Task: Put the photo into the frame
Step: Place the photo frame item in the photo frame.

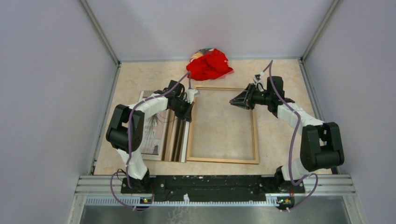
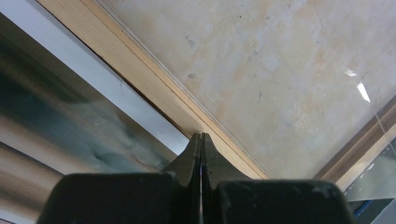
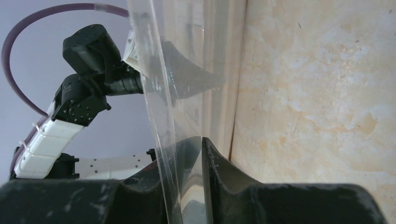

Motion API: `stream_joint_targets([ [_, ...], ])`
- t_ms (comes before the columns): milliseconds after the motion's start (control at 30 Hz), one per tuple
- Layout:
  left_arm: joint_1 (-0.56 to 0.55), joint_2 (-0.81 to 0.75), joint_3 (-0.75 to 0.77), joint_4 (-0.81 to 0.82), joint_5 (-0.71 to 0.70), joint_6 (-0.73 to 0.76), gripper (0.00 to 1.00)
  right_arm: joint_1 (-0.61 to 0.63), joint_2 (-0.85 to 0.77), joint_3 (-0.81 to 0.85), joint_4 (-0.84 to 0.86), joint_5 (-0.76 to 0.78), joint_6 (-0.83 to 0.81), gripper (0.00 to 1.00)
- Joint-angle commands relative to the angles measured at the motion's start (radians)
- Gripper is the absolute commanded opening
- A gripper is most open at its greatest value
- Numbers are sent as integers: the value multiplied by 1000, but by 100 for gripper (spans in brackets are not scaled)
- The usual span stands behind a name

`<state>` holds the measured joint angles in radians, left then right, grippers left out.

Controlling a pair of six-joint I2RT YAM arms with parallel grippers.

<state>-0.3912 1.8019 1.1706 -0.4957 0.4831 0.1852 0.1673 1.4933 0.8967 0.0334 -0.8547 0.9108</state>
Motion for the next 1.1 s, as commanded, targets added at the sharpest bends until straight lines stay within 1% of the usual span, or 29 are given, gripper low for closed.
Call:
stream_joint_targets([
  [0,18,-23,20,-13,31,6,0,7,-2,-14,61,-9,5,20],
  [333,24,-20,3,-9,26,16,0,8,-4,-26,89,-13,26,20],
  [467,24,-14,-19,9,16,20,0,9,-12,-46,136,-12,71,21],
  [700,24,10,-56,38,17,25,0,13,-15,-104,270,-11,170,20],
  [1067,23,11,-79,62,40,31,0,44,-22,-120,354,32,268,19],
])
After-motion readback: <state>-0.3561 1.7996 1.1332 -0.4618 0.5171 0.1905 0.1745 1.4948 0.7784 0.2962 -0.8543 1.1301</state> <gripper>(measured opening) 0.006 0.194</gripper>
